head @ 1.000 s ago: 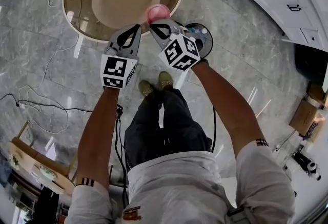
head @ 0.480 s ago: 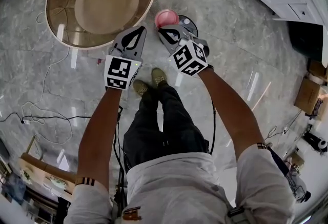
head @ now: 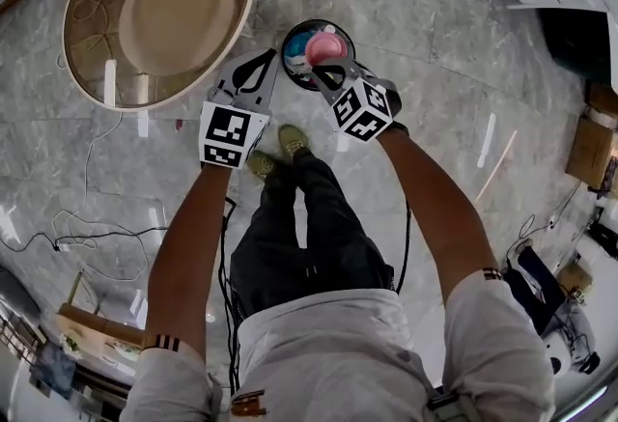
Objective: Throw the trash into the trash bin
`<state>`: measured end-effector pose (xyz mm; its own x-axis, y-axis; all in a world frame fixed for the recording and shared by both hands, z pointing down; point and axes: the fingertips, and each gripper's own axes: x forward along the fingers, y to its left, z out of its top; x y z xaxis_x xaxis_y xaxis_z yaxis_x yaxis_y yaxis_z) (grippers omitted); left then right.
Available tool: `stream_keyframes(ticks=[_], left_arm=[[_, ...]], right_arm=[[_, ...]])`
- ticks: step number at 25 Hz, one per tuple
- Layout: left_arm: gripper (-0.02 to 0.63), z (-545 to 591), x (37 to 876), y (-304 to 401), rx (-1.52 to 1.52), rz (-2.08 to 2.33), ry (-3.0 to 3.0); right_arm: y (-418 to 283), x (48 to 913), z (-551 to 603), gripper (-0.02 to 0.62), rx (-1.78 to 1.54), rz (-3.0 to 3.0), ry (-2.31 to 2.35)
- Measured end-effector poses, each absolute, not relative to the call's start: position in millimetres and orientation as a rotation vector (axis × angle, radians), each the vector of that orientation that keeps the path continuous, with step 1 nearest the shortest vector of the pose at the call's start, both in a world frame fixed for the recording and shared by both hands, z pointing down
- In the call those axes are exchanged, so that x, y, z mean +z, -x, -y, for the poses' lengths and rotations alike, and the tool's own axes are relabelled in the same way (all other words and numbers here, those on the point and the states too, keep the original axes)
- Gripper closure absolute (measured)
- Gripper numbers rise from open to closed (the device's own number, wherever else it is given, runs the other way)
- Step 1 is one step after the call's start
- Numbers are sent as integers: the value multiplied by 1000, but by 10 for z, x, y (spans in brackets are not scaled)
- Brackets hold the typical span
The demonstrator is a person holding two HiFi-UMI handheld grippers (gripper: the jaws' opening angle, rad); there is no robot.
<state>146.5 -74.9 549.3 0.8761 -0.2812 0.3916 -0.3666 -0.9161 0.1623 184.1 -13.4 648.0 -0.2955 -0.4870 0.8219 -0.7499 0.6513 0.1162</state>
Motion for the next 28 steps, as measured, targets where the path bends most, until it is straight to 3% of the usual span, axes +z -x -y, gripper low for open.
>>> stream_keyframes(ticks=[14,28], left_arm=[[607,703,5627,-1708,578,514,-2799],[607,849,5391,-1658,555,595,-2783]], right_arm=[[-2162,6921,17,558,385,1907,-895],[-2142,6101,519,594,431,2120,-1113]])
